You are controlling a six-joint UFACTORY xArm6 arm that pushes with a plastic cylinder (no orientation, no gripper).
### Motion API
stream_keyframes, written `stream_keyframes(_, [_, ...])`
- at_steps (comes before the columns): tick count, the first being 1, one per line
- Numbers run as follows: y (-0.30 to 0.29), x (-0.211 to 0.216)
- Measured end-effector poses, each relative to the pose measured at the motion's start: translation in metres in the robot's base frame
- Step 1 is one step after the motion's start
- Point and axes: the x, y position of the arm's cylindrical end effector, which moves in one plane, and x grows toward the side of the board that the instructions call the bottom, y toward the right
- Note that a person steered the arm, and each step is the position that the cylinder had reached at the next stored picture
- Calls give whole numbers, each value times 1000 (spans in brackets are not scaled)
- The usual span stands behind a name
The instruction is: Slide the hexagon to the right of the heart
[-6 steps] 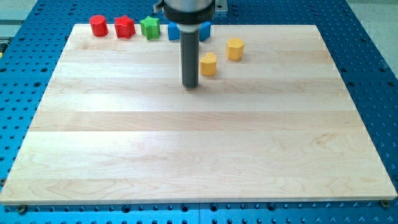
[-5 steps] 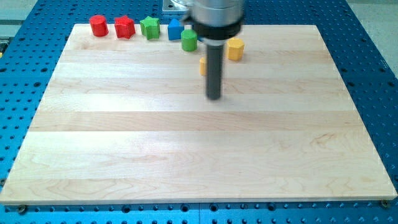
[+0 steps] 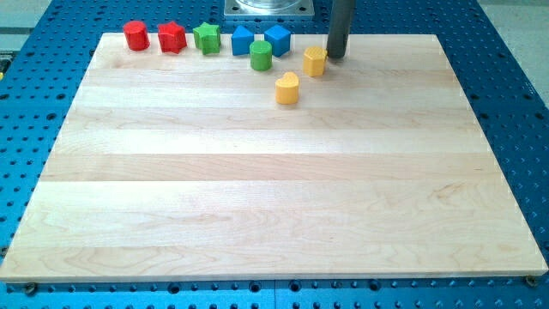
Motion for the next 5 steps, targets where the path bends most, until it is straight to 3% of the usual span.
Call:
stream_keyframes(1, [-48, 45])
stream_keyframes(2, [-82, 58])
stream_keyframes(3, [-73, 44])
stream_keyframes(4, [-63, 64])
stream_keyframes(5, [-91, 110])
